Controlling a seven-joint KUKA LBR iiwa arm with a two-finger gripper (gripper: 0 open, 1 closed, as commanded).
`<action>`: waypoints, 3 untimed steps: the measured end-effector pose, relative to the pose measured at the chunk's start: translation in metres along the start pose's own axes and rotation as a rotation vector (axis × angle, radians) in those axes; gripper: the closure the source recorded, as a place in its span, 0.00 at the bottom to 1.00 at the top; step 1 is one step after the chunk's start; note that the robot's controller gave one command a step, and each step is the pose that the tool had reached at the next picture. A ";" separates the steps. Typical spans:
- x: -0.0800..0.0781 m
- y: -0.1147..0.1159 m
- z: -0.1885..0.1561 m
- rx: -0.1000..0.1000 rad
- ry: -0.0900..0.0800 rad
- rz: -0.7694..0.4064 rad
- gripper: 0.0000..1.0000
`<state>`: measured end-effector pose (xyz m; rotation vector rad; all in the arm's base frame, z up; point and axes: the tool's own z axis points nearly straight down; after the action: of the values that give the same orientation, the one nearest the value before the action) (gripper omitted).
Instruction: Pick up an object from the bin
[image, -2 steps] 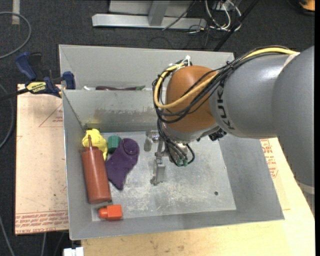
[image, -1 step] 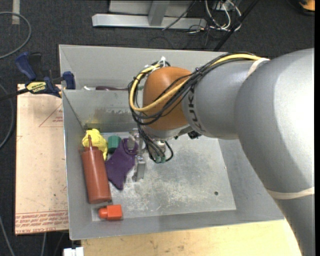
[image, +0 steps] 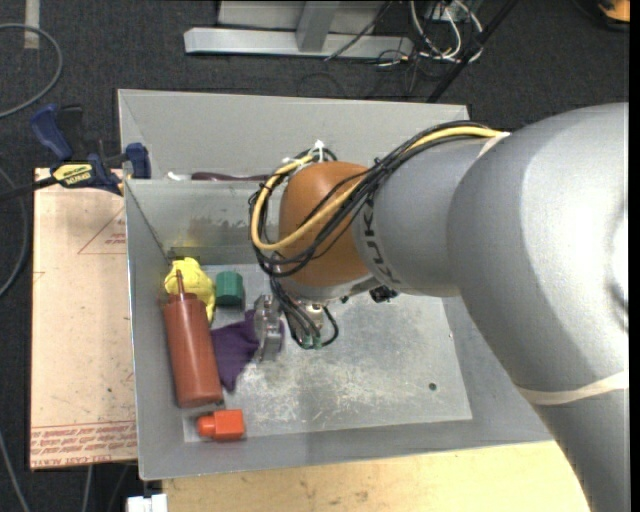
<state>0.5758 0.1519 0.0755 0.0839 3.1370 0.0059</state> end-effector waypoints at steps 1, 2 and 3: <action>0.000 0.000 0.000 0.000 0.000 0.001 1.00; 0.003 -0.005 -0.043 0.002 0.009 0.006 1.00; -0.004 -0.021 -0.086 -0.001 -0.003 -0.007 1.00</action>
Offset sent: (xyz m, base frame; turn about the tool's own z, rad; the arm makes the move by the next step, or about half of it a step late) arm -0.0027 -0.0178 0.1646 0.0211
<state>0.5784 0.1303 0.1610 0.0730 3.1347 0.0077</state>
